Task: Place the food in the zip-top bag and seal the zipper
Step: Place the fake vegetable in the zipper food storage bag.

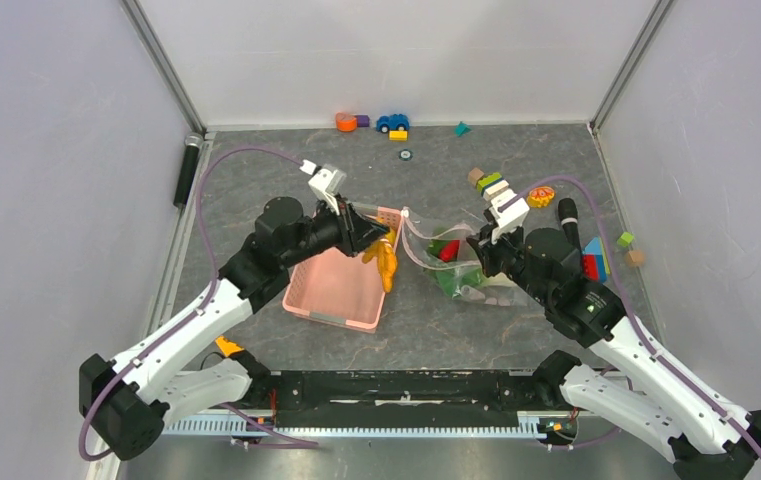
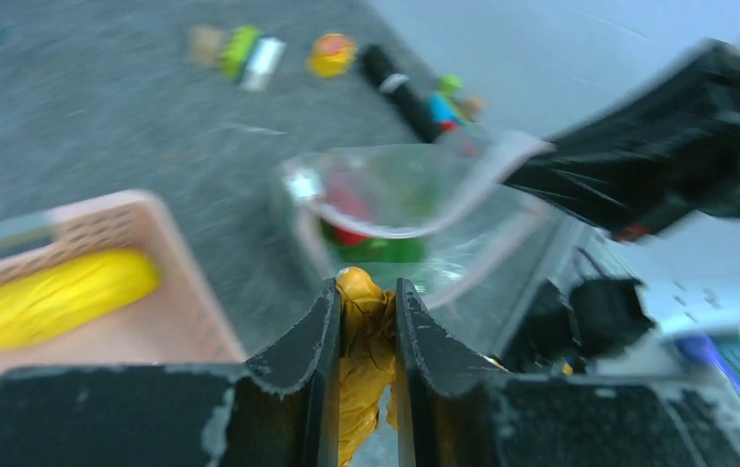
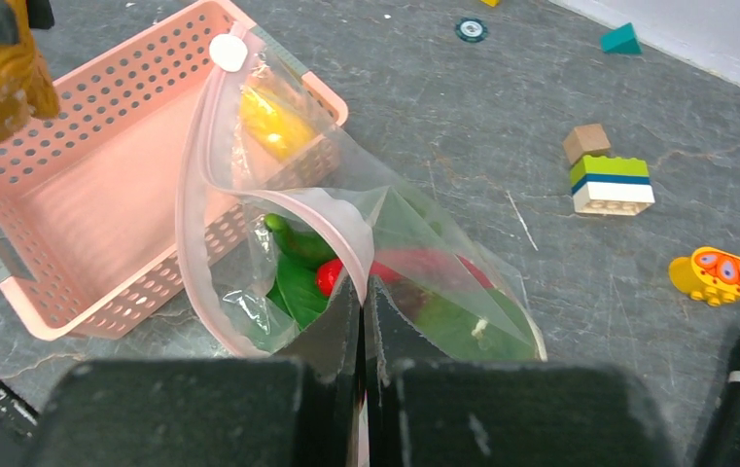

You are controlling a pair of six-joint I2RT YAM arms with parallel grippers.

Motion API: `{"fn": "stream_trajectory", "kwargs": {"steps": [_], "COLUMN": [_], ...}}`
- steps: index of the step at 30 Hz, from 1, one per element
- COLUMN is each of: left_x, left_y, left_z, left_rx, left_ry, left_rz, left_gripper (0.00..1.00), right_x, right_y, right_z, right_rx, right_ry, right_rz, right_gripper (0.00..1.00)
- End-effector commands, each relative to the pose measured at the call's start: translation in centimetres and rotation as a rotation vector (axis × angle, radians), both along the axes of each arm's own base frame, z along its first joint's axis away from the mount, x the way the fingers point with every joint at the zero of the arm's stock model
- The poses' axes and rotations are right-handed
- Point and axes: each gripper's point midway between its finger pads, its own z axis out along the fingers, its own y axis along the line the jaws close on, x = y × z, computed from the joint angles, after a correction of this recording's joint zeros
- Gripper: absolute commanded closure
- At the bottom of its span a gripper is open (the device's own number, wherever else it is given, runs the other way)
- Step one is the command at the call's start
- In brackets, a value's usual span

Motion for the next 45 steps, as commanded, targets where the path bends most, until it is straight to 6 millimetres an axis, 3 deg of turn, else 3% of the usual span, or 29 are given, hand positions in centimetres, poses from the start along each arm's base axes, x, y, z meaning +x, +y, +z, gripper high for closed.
{"fn": "stream_trajectory", "kwargs": {"steps": [1,4,10,14,21,25,36,45], "left_x": [-5.8,-7.9,-10.1,-10.0,-7.4,-4.9,3.1,5.5], "left_y": [-4.7,-6.7,-10.3,-11.8,-12.8,-12.8,-11.3,-8.8], "left_z": [4.9,4.8,5.5,5.6,6.9,6.6,2.8,1.3], "left_rx": [-0.133,-0.141,-0.173,-0.180,-0.229,-0.235,-0.234,-0.219], "left_ry": [-0.232,-0.202,-0.266,-0.256,-0.317,-0.333,-0.208,-0.170], "left_rz": [-0.431,-0.570,-0.680,-0.736,-0.613,-0.481,-0.018,0.257], "left_gripper": [0.98,0.98,0.98,0.98,0.98,0.98,0.98,0.98], "right_x": [-0.6,-1.0,-1.6,-1.9,-2.2,-2.5,-3.9,-4.5], "right_y": [1.5,2.1,3.3,3.6,4.0,4.2,4.8,4.9], "right_z": [3.0,3.3,3.2,3.3,3.1,3.6,5.7,6.5], "right_rx": [0.065,0.084,0.102,0.112,0.117,0.133,0.215,0.245], "right_ry": [-0.069,-0.076,-0.063,-0.061,-0.052,-0.057,-0.058,-0.047], "right_rz": [0.092,0.137,0.207,0.227,0.252,0.268,0.323,0.341], "right_gripper": [1.00,1.00,1.00,1.00,0.99,0.99,1.00,1.00]}}
